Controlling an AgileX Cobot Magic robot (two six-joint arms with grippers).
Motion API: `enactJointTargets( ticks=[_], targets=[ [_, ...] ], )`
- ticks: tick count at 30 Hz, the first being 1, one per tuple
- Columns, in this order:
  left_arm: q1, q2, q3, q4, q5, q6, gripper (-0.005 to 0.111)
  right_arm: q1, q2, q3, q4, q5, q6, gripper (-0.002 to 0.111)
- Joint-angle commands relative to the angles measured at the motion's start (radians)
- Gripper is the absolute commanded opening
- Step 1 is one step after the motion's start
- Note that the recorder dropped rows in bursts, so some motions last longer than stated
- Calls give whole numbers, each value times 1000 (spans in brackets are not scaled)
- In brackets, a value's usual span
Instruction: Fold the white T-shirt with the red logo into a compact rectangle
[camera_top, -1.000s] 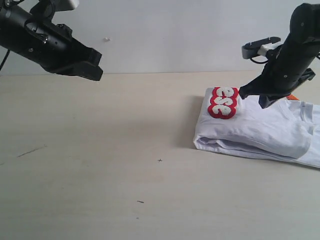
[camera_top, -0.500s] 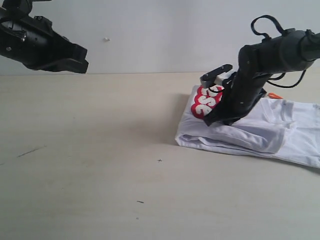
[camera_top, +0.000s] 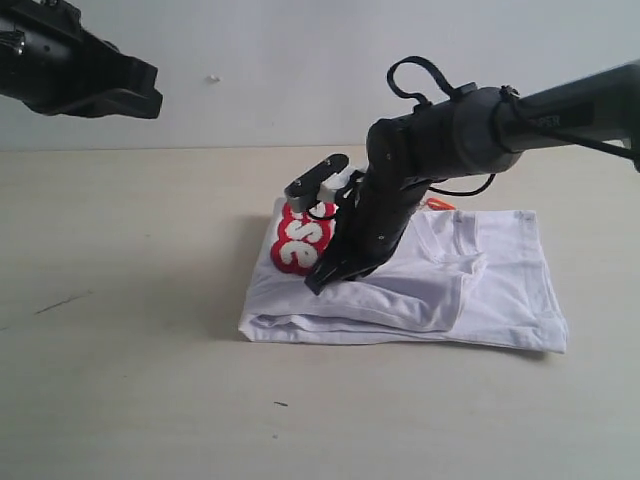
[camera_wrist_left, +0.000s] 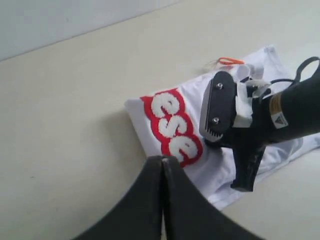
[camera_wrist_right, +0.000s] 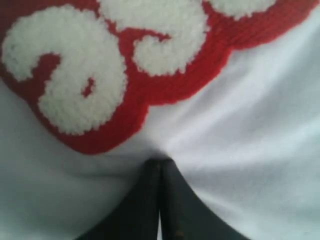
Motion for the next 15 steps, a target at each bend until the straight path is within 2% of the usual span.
enactJointTargets(
  ticks=[1,4,6,11,15],
  targets=[
    [3,-90,36,15,-25,-13,0,14,-30,17,30,19,83,0],
    [3,-150,87,15,-103,-13,0,8,-98,17,-38,29,177,0],
    [3,-184,114,16,-134,-13,0,0,-157,19,-94,37,239,4],
    [3,-226,126,14,-144,-13,0,-78,-310,19,-144,98,355,28],
    [3,-227,126,11,-144,-13,0,-187,-359,19,-133,217,383,48]
  ],
)
